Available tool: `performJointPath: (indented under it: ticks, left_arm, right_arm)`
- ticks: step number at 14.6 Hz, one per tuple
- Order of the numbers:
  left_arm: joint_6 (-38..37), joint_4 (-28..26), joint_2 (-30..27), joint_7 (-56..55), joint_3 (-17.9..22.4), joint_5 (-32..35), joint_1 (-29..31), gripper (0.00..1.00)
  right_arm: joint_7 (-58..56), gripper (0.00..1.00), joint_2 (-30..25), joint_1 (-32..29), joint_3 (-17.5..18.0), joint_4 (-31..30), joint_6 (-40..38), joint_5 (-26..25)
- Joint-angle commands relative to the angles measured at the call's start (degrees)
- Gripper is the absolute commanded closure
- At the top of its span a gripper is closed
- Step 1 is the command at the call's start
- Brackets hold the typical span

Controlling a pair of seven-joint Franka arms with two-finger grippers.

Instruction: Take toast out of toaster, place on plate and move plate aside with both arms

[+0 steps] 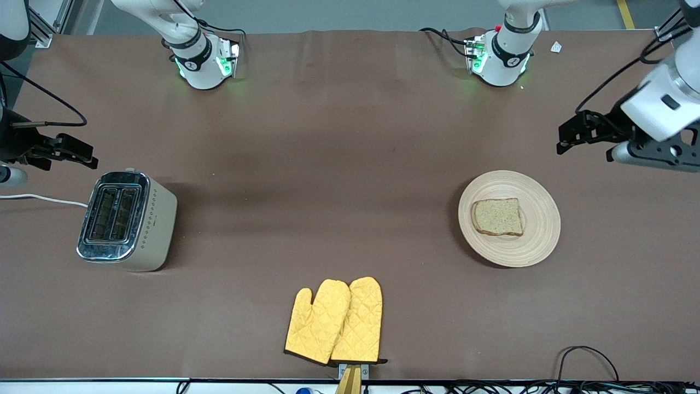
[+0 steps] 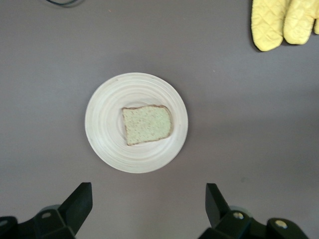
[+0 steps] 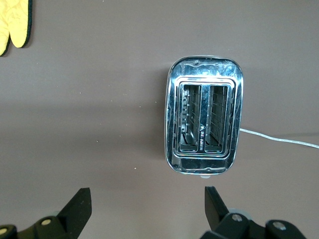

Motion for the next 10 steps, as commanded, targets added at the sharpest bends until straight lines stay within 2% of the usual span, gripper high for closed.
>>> performJointPath:
  ticks: [1, 4, 7, 10]
  left_arm:
    - [7.63, -10.99, -6.61, 5.84, 0.49, 1.03, 1.46, 0.00]
    - [6.77, -7.06, -4.17, 7.80, 0.58, 1.90, 3.22, 0.00]
    - [0.80, 0.49, -1.43, 7.80, 0.67, 3.05, 3.22, 0.00]
    - [0.43, 1.57, -1.25, 7.72, 0.58, 3.14, 3.13, 0.00]
  right_arm:
    - [0.72, 0.00, -1.02, -0.27, 0.78, -0.63, -0.15, -0.50]
    - [0.72, 0.00, -1.02, -0.10, 0.87, -0.63, -0.24, -0.50]
    - [0.72, 0.00, -1.02, -0.27, 0.78, -0.63, -0.24, -0.50]
    - [0.81, 0.00, -1.02, -0.36, 0.69, -0.63, -0.15, -0.50]
